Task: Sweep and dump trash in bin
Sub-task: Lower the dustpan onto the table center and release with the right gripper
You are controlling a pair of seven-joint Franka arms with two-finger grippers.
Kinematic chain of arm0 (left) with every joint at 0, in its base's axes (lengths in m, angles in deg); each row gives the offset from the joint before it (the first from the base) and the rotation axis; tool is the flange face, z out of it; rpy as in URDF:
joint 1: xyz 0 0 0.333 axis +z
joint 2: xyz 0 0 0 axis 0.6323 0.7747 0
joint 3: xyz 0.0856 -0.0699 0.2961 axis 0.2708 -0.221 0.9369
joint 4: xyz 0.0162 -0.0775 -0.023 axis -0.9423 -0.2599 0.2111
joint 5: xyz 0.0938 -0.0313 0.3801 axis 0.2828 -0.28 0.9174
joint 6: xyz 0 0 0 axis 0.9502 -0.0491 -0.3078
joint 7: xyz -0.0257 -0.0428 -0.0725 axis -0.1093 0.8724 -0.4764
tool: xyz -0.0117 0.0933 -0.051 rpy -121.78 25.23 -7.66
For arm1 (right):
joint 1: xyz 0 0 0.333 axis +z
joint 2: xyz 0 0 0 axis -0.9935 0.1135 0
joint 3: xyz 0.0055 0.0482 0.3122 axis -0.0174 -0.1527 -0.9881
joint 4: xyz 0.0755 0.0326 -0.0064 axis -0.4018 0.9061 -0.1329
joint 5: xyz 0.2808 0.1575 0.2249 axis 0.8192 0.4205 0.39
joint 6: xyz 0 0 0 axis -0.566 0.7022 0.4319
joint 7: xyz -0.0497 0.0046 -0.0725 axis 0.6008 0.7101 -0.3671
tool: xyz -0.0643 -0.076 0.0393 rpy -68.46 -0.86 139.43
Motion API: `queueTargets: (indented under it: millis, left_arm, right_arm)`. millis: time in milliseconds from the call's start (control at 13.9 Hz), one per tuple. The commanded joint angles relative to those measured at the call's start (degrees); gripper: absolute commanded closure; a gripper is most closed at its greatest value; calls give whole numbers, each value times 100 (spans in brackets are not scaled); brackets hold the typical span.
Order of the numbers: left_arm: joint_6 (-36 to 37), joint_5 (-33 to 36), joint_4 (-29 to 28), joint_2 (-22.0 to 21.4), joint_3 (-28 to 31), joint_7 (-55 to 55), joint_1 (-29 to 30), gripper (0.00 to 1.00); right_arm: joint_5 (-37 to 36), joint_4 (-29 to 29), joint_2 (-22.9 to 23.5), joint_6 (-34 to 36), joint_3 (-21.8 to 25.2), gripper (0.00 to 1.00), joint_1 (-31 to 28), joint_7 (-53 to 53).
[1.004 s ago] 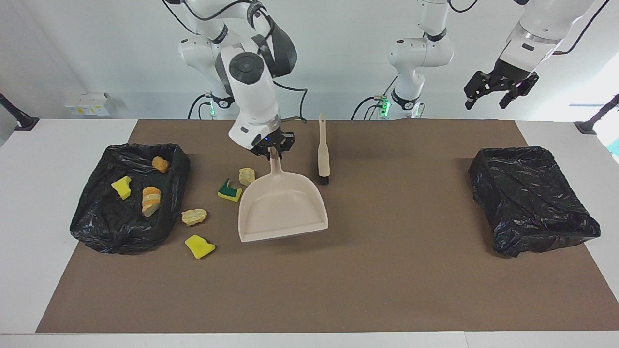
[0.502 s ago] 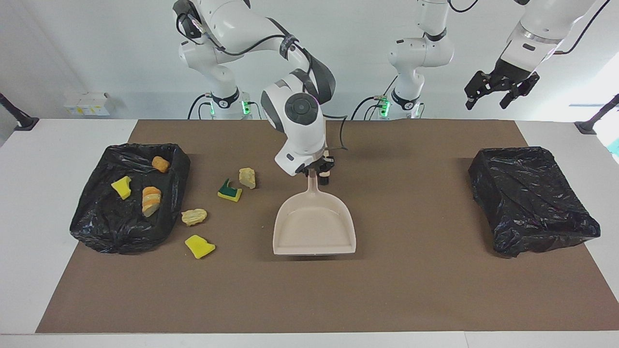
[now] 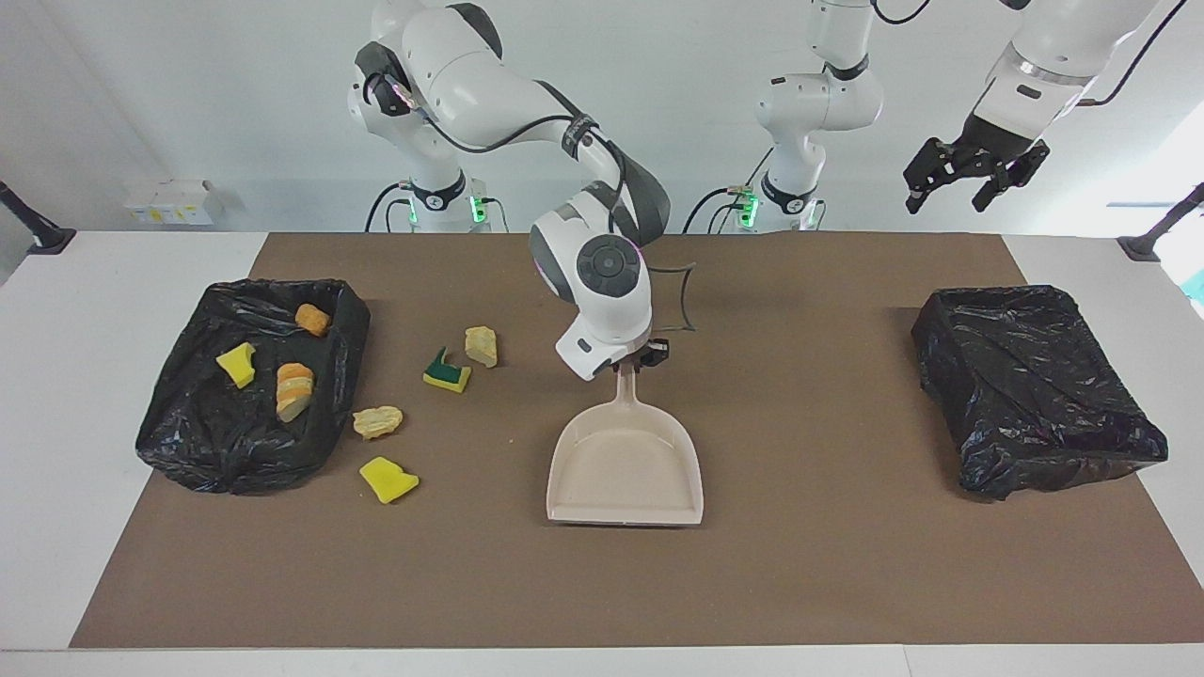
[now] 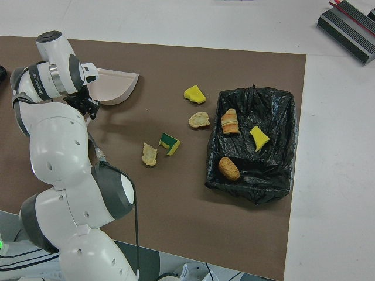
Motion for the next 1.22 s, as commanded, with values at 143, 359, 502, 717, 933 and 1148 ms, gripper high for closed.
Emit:
queueTargets:
  millis: [143,359,502,717,933,1148]
  left_arm:
    - [-107,11,-123,-111,60,43,-50,0]
    - [-107,11,-132,-111,60,43,-50,0]
    - [-98,11,-132,-120,60,43,-76,0]
    - [-386,2,-201,-50,60,52,-59,0]
    - [-1141,2,-351,11,60,-18,-138,0]
    - [-1818,-24,-360,397,42,-71,-470,0]
  right_arm:
    - [-85,-181,-142,214,-37,0,-87,-30]
    - [-23,-67,-371,223,-45,0,-35,-31]
    - [-40,301,-625,223,-45,0,18,-31]
    - [-15,960,-1161,293,-72,0,45,-22]
    - [188,1802,-1828,303,-300,0,132,-590]
    - [206,2515,-2304,198,-300,0,466,-987]
